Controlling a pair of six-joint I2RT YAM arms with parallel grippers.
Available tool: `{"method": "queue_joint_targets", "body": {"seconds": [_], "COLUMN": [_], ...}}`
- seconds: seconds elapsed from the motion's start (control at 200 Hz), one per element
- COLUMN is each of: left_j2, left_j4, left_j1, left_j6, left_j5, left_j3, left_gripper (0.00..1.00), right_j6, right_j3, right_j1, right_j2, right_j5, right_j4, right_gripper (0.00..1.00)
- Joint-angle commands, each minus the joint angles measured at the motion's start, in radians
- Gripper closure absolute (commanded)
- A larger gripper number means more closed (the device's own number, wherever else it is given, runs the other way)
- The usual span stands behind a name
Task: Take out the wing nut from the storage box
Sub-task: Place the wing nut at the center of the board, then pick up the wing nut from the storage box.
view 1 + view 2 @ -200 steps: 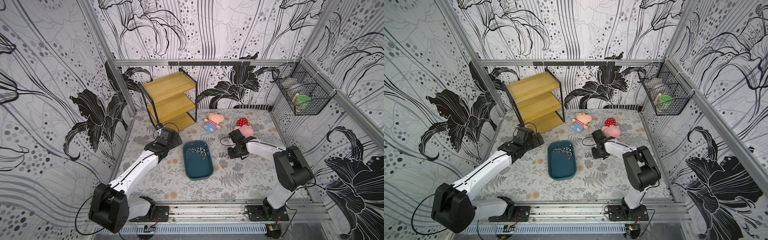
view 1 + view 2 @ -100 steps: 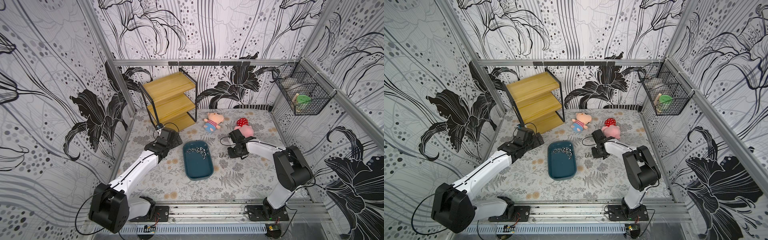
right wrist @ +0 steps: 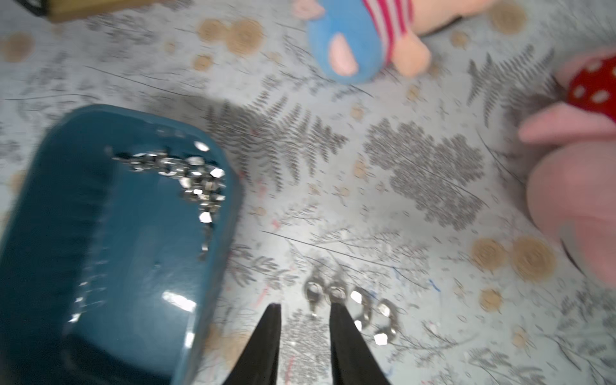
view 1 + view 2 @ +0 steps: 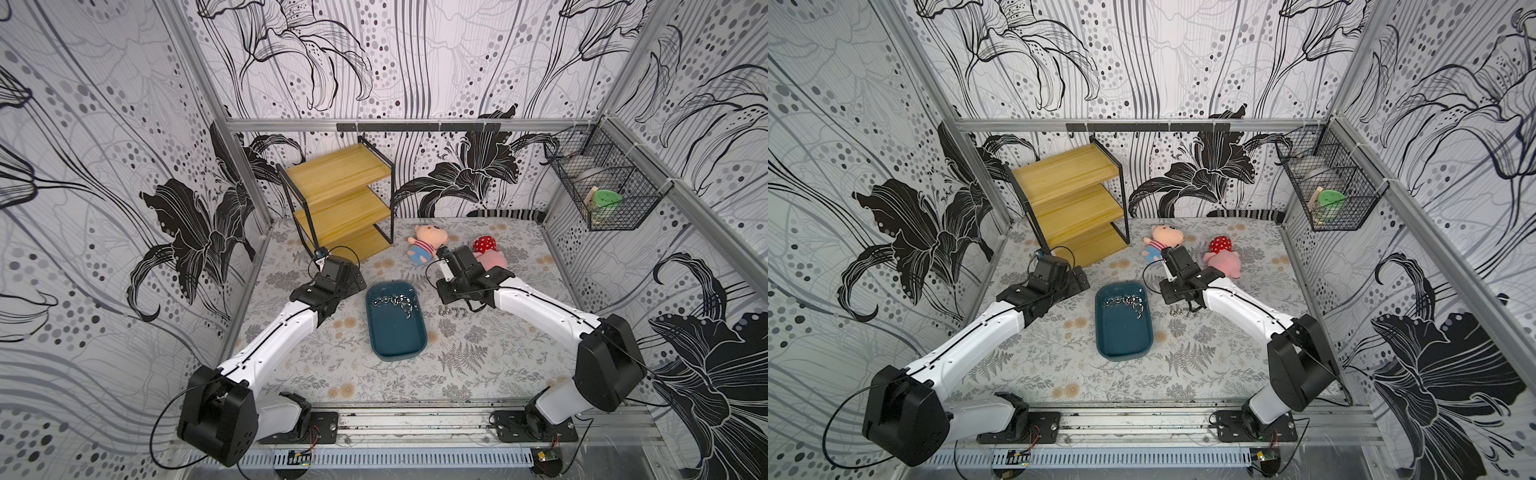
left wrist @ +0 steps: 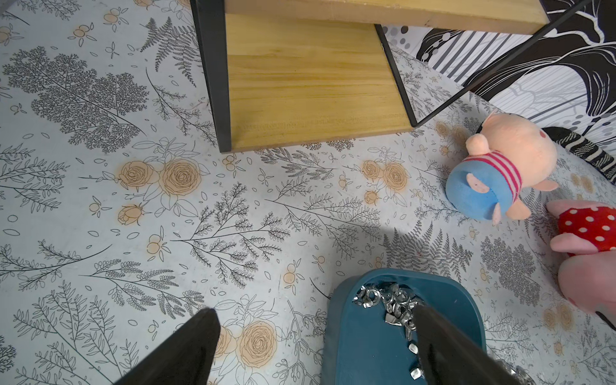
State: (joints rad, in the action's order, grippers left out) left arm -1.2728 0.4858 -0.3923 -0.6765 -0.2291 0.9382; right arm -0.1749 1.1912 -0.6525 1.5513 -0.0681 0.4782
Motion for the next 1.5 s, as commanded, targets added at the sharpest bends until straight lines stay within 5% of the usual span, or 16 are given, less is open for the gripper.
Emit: {"method": "queue_joint_targets", "body": {"seconds": [0.0,0.345,1.492], "left_j2": [-0.011,0.0,0.028], "left_j4": [-0.01,-0.014,-0.012], "left_j1": [-0.006,-0.007,-0.006], "left_j6": [-0.005,-0.008,0.0], "left_j5": [-0.015,-0.019,-0.022], "left_j3": [0.014,-0.008,-0.027], "left_gripper": [0.05,0.05,0.05], "right_j6": [-0.01,-0.042,-0.259], "right_j3": [0.064,0.172,0.304], "right_j1": [-0.077,-0.219,-0.252], "right_j2": [0.029,0.217,0.496], "right_j5": [-0.002,-0.03,-0.232], "right_j4": [0.033,0.054,0.161], "right_gripper": [0.7,0.7,0.7]}}
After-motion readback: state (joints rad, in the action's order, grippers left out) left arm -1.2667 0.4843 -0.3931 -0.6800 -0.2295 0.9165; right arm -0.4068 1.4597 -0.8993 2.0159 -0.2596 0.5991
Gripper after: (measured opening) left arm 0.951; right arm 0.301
